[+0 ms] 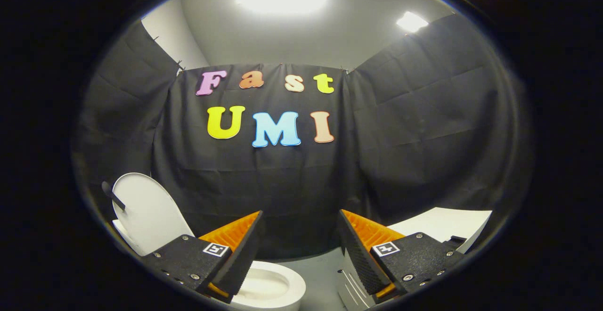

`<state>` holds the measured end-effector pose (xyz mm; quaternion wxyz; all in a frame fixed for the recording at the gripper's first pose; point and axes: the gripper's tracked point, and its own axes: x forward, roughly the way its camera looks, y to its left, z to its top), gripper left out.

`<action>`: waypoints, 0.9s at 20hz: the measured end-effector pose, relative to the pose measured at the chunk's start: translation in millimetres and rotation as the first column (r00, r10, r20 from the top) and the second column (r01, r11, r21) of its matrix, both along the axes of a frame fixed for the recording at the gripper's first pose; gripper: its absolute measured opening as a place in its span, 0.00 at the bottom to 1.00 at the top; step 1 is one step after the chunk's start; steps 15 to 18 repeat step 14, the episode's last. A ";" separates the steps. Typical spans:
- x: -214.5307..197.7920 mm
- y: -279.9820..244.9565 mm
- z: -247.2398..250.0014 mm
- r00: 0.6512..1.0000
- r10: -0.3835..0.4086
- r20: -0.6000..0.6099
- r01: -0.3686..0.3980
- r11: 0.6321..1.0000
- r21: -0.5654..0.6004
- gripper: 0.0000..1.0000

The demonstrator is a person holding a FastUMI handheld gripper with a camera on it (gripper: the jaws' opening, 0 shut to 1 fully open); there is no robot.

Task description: Open the toilet lid.

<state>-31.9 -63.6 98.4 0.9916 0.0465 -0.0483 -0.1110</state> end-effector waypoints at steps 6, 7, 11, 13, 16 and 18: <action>-1.6 -10.0 1.1 1.000 -0.017 0.004 0.017 1.000 0.010 0.95; -0.8 -11.5 0.4 1.000 -0.017 0.000 0.017 1.000 0.006 0.95; -2.0 -17.2 1.8 1.000 -0.028 -0.001 0.028 1.000 0.006 0.95; -1.4 -17.6 3.6 1.000 -0.024 0.006 0.024 1.000 0.012 0.95; -0.7 -19.1 4.0 1.000 -0.024 0.005 0.024 1.000 0.007 0.95; -0.7 -19.1 4.0 1.000 -0.024 0.005 0.024 1.000 0.007 0.95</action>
